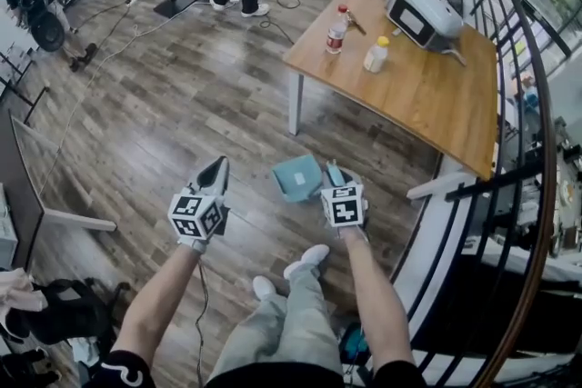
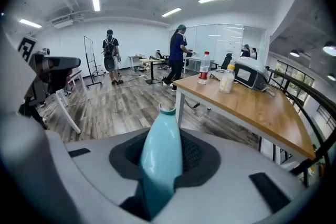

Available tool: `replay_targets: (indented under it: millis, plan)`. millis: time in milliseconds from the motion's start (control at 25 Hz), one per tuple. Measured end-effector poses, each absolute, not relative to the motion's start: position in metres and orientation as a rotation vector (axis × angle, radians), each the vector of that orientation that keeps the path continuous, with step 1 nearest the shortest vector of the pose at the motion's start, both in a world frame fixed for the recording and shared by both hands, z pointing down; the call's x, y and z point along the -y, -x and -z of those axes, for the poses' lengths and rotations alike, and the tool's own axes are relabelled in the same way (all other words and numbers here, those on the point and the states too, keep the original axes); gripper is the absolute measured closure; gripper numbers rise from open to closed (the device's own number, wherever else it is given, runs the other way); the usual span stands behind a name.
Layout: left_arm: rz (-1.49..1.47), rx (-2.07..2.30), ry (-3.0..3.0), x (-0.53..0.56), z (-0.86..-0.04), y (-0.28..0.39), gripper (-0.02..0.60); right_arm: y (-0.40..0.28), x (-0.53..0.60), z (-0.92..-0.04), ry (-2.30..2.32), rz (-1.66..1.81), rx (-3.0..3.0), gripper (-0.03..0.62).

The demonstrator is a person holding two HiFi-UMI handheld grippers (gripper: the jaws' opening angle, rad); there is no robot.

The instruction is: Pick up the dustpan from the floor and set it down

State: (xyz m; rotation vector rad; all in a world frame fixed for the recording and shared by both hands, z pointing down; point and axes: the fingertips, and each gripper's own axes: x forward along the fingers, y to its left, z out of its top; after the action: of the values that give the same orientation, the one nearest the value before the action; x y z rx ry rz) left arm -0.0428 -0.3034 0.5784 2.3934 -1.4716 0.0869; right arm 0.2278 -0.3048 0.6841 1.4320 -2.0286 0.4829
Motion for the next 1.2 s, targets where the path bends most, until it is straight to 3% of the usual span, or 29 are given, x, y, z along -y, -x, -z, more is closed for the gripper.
replay_targets:
  millis: [600,1200]
  plan:
    - [0.093,1.360,-2.554,0.275,-0.389,0.042,0.583,-0.231,0.274,-0.471,-1.558,-0.386,2.114,0.503]
    - [0.134,1.454,-2.511,0.240,-0.336,0.091,0.583,-0.216,0.244,-0.353,-1.590,-0.294,2.182,0.502]
